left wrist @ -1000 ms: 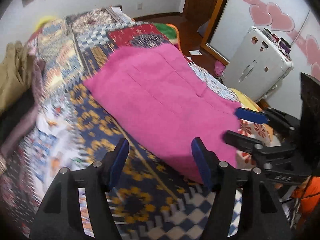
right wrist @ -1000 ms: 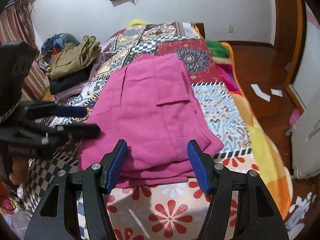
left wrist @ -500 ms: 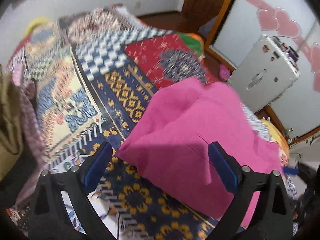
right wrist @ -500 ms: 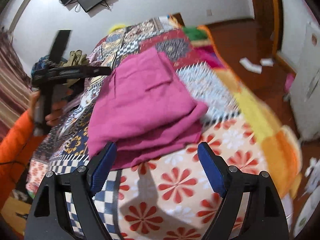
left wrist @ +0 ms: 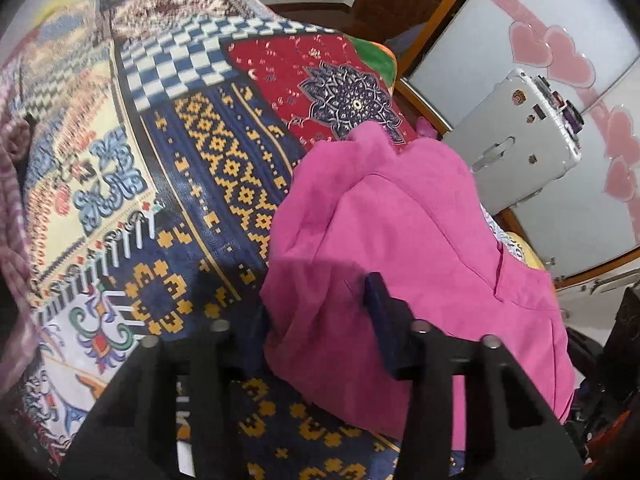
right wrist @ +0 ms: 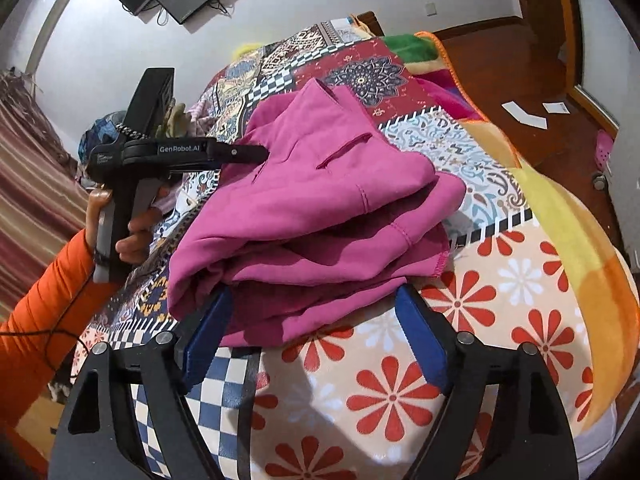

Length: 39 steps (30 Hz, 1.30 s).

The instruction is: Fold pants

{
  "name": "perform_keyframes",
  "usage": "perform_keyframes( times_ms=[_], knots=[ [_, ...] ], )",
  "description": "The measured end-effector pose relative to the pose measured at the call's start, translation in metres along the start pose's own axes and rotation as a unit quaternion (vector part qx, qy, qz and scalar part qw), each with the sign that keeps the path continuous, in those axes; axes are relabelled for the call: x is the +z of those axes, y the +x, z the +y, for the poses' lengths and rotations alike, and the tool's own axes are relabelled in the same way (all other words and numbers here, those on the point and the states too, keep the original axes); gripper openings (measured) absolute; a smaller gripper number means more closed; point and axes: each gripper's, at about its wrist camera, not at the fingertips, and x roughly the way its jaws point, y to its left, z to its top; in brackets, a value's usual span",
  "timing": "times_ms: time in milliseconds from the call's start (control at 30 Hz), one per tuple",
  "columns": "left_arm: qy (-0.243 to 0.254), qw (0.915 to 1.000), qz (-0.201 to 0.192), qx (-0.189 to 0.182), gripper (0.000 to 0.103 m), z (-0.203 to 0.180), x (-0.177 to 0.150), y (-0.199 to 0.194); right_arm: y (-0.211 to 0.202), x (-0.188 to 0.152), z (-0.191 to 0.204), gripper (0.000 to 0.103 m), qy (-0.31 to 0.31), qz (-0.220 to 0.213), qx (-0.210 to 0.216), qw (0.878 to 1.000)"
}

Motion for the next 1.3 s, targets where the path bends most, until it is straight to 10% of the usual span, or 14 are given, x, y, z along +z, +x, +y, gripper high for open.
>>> perform_keyframes(
  times_ms=[233,800,967,1300],
  knots=[
    [-0.017,0.9982,-0.02,0.054,0.025,-0.006,-0.015,-0.036,0.001,0.01,-0.004,0.075,-0.02,-0.005,-0.015,1.0],
    [-0.158,0.9744,-0.084,0.137,0.025,-0.008,-0.166,-0.142,-0.026,0.019,0.024,0.075,-0.092,-0.031,-0.008,0.995],
    [-0.187,0.9662,-0.093,0.151,0.065,-0.008,-0.185,-0.154,-0.031,0.023,0.039,0.075,-0.115,-0.032,0.002,0.993],
    [-0.192,0.9653,-0.102,0.144,0.09,0.022,-0.183,-0.178,-0.007,0.06,0.08,0.076,-0.174,-0.008,0.045,0.984]
  ],
)
